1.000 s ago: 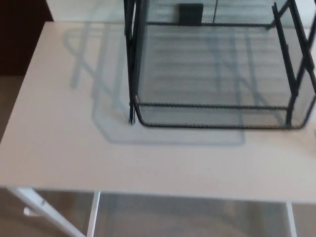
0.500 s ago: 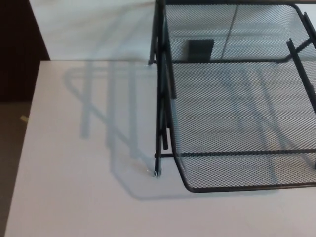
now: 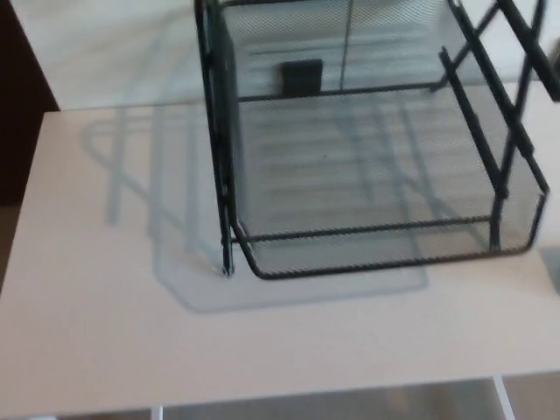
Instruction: The robot walks towards a desk on which a file tray is kept in the middle and a cube is kept to its right. The robot lifts the cube using its right hand and places it on the file tray.
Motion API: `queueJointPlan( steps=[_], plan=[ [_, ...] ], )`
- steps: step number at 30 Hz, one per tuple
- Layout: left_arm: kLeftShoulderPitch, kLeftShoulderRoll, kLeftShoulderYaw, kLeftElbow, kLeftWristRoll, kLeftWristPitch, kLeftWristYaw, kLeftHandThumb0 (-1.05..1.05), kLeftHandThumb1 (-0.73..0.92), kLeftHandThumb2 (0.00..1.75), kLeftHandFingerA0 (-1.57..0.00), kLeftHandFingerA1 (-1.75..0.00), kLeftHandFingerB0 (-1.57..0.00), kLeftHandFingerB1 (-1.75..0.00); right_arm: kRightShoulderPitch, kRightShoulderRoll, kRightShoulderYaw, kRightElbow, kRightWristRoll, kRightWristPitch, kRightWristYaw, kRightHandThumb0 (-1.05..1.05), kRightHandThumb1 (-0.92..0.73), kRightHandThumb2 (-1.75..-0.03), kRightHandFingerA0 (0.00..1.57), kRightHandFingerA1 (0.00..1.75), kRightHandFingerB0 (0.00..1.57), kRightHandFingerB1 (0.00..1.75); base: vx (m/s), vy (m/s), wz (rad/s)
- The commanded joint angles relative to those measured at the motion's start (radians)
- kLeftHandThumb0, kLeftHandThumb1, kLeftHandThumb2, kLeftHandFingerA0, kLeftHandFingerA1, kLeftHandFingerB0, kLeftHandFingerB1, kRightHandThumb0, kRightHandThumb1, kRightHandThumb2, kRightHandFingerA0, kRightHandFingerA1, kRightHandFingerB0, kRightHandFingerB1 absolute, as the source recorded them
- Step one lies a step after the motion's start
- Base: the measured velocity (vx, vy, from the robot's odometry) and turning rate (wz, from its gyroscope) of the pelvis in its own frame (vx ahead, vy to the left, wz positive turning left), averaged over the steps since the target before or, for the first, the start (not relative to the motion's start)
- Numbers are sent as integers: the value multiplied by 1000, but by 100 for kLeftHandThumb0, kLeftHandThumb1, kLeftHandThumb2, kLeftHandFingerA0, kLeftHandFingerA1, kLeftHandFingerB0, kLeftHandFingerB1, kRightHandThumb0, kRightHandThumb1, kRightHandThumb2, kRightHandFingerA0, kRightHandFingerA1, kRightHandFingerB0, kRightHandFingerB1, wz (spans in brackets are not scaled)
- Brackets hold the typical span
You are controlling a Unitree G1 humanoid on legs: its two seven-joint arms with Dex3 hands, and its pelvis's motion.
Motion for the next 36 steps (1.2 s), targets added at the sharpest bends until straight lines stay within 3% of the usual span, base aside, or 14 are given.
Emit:
queueJointPlan(
  steps=[1,4,5,6,7,24,25,26,27,28,29,36],
  plan=[
    [9,13,2,7,-4,0,8,-105,65,125,-14,-79,0,-64,8,-19,-2,-30,-10,49,0,-71,-62,-92,41,56,8,40,-110,67,-6],
    [12,12,-4,3,3,0,15,-105,66,125,-18,-80,0,-65,10,-21,-2,-39,-10,56,1,-71,-62,-92,41,56,8,40,-145,137,-2],
    [12,13,-1,3,-1,1,10,-105,66,125,-8,-75,-6,-59,29,0,-26,-57,-9,99,-72,-58,-65,-60,66,53,38,33,-133,361,28],
    [12,14,-1,2,-2,-2,4,-105,67,125,-12,-77,-3,-61,36,15,-63,-40,27,94,-79,-78,-54,-91,22,51,6,37,-120,338,7],
    [10,15,-1,2,-2,-3,6,-105,66,125,-11,-76,-4,-61,-1,-8,-64,20,77,-8,75,-78,-54,-91,22,51,6,37,-128,325,4],
    [1,13,12,2,-13,5,3,-105,67,125,-10,-76,-6,-60,-36,-7,-68,57,70,-34,87,-78,-54,-91,22,51,6,37,-22,-22,2],
    [2,14,9,1,-10,0,3,-105,67,125,-8,-76,-4,-58,-52,14,-66,60,56,20,37,-63,-74,-62,48,44,27,31,5,-158,-9],
    [4,15,4,-1,-4,-7,1,-105,67,125,-7,-75,-4,-58,-80,30,-74,95,59,31,7,-36,-36,-95,4,51,0,48,0,0,0],
    [4,15,4,0,-5,-7,-1,-105,67,125,-7,-75,-4,-58,-89,6,-91,140,94,-76,78,-36,-36,-95,4,51,0,48,-50,30,-13],
    [6,14,12,-3,-13,-5,-3,-105,66,125,-6,-75,-6,-59,-86,0,-69,117,69,-80,78,-69,-50,-85,22,51,5,33,-58,100,-10],
    [4,13,14,-4,-15,2,2,-105,66,125,-7,-75,-4,-59,-90,-10,-5,97,-1,-73,74,-53,-38,-82,2,47,2,43,-50,114,-7],
    [-2,8,17,5,-12,-2,13,-105,64,125,-6,-77,-4,-61,-100,-19,48,107,-8,-75,63,-53,-38,-82,2,47,2,43,-61,329,-13]
  ],
)
